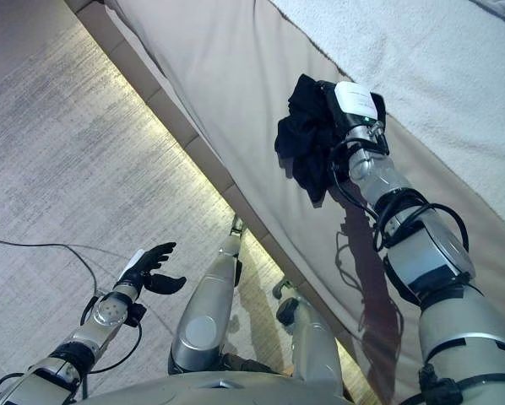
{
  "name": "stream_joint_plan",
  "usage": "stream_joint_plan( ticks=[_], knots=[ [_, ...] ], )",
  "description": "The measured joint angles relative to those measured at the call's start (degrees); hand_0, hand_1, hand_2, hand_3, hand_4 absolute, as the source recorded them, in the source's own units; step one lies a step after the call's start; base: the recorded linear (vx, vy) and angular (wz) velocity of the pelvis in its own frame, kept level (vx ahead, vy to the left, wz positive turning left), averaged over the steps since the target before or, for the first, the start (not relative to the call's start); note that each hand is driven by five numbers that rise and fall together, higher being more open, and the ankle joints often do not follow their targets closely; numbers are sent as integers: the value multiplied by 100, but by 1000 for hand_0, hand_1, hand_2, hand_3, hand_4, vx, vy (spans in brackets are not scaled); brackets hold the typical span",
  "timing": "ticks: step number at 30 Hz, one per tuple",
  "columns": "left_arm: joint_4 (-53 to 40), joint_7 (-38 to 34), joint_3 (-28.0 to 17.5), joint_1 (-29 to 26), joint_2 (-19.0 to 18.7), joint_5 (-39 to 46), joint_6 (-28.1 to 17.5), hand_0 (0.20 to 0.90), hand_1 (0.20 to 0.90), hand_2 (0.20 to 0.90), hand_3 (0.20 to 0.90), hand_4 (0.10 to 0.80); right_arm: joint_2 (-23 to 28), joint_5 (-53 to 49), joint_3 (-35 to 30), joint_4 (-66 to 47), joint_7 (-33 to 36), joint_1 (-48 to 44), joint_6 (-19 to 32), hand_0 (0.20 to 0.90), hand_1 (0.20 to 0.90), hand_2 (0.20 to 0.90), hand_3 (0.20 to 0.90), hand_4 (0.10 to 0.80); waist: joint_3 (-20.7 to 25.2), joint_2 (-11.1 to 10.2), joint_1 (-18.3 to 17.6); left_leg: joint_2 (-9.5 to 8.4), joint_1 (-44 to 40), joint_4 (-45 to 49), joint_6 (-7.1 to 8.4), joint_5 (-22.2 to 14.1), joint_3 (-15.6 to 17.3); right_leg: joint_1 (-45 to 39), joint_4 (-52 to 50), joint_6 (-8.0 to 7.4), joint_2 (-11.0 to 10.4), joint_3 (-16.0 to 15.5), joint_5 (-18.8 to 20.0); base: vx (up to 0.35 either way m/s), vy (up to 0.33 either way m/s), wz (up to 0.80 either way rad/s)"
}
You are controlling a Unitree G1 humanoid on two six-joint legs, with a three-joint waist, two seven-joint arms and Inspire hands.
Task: Pick up the clothes from the bed and place them into the basket
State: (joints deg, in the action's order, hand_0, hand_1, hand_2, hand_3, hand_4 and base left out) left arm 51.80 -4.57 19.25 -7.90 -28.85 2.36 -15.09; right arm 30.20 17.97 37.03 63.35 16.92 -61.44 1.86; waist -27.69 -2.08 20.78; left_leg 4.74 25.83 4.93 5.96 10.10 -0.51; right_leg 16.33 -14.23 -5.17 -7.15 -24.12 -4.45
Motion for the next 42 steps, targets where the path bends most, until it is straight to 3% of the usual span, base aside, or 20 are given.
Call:
stream_joint_plan(
  ticks=[2,3,4,5,6,8,9,10,11,12,13,14,15,16,23,35,39,42],
  knots=[
    [-196,-2,5,-17,-14,52,-15,900,900,900,900,800,2,-149,-21,284,-201,-60,-413,900,900,900,900,800,-67,118,5,-97,142,-8,99,-79,-18,279,-372,68,-154,5,-159,-21,29,21],
    [-305,0,11,-74,-48,142,-13,900,900,900,900,800,13,-291,-32,442,-316,-69,-638,900,900,900,900,800,-87,132,-59,-178,288,5,536,-406,56,485,-518,237,-277,111,-278,-18,16,75],
    [-306,12,23,-220,-55,174,7,900,900,900,900,800,55,-358,-78,567,-399,-71,-787,900,900,900,900,800,-117,72,-197,-347,604,518,440,-594,44,633,-550,271,-533,156,-282,-26,-2,73],
    [-342,1,45,-269,-30,238,14,900,900,900,900,800,81,-366,-162,622,-484,-85,-916,900,900,900,900,800,-172,133,-153,-378,845,1498,19,-810,-148,763,-796,286,-622,206,-294,-24,-25,7],
    [-412,-2,48,-163,-40,270,26,900,900,900,900,800,59,-368,-186,616,-531,-102,-1019,900,900,900,900,800,-189,267,5,-266,712,1570,-46,-930,-165,901,-1104,214,-524,340,-255,-14,-27,-41],
    [-476,-17,14,-141,-100,285,35,900,900,900,900,800,65,-377,-241,654,-657,-172,-1087,900,900,900,900,800,-186,272,9,-306,632,1223,-36,-929,-104,1100,-1679,244,-486,390,-285,-7,-9,-10],
    [-580,-22,14,-148,-162,334,38,900,900,900,900,800,116,-389,-261,685,-737,-229,-1112,900,900,900,900,800,-188,259,10,-323,619,1044,113,-962,-97,1074,-1791,275,-425,301,-310,-13,14,48],
    [-717,0,53,-169,-273,375,64,900,900,900,900,800,188,-454,-297,773,-813,-300,-1123,900,900,900,900,800,-183,117,-63,-484,797,1216,236,-1064,-79,997,-1379,517,-516,316,-639,-27,22,22],
    [-782,-18,71,-200,-232,455,116,900,900,900,900,800,276,-581,-382,808,-875,-520,-1150,900,900,900,900,800,-206,154,26,-439,1236,2605,-217,-1310,-331,1155,-1350,513,-549,268,-636,-26,16,-32],
    [-786,-7,98,-9,-218,461,156,900,900,900,900,800,253,-658,-345,783,-919,-570,-1135,900,900,900,900,800,-183,247,127,-250,905,2511,-125,-1577,-436,1167,-1371,458,-426,253,-606,-24,9,-62],
    [-765,14,101,20,-217,459,193,900,900,900,900,800,279,-739,-344,702,-970,-579,-1061,900,900,900,900,800,-230,261,51,-237,791,2210,-63,-1418,-350,1160,-1375,318,-446,254,-518,-24,10,-25],
    [-795,0,100,26,-204,477,241,900,900,900,900,800,287,-830,-355,748,-1023,-551,-1039,858,858,858,851,751,-229,258,-73,-300,721,1964,-3,-1383,-351,1139,-1286,330,-465,309,-525,-32,26,25],
    [-831,-2,99,26,-205,484,240,900,900,900,900,800,304,-892,-360,787,-1053,-529,-1045,660,660,660,620,520,-229,259,-90,-322,695,1889,-1,-1377,-319,1127,-1179,329,-485,330,-525,-30,33,28],
    [-876,-8,97,35,-217,498,241,900,900,900,900,800,324,-920,-424,784,-1088,-497,-1010,300,300,300,200,100,-229,259,-75,-306,692,1843,-2,-1376,-271,1127,-1107,330,-492,314,-524,-20,35,5],
    [-893,-9,99,122,-226,502,242,900,900,900,900,800,322,-1246,-577,760,-1124,-352,-721,300,300,300,200,100,-229,260,-72,-274,591,1538,-37,-1273,-214,1095,-868,344,-417,325,-508,-11,15,-6],
    [-877,-18,93,122,-202,496,242,900,900,900,900,800,268,-2117,-770,701,-1374,294,-295,300,300,300,200,100,-227,253,-135,-80,-289,1151,-251,-806,-37,98,-151,437,-146,220,136,-9,-11,-2],
    [-848,-40,70,156,-167,474,248,900,900,900,900,800,266,-3049,-1414,481,-1362,671,-25,300,300,300,200,100,-223,245,-226,-49,-890,817,-252,-805,30,-496,257,434,-46,204,187,50,53,-3],
    [-805,-106,-86,366,33,390,245,900,900,900,900,800,263,-3919,-2086,-306,-1331,1382,269,300,300,300,200,100,-190,192,-397,-40,-1486,444,-252,-805,235,-1022,673,365,18,329,293,86,117,-20]
  ],
)
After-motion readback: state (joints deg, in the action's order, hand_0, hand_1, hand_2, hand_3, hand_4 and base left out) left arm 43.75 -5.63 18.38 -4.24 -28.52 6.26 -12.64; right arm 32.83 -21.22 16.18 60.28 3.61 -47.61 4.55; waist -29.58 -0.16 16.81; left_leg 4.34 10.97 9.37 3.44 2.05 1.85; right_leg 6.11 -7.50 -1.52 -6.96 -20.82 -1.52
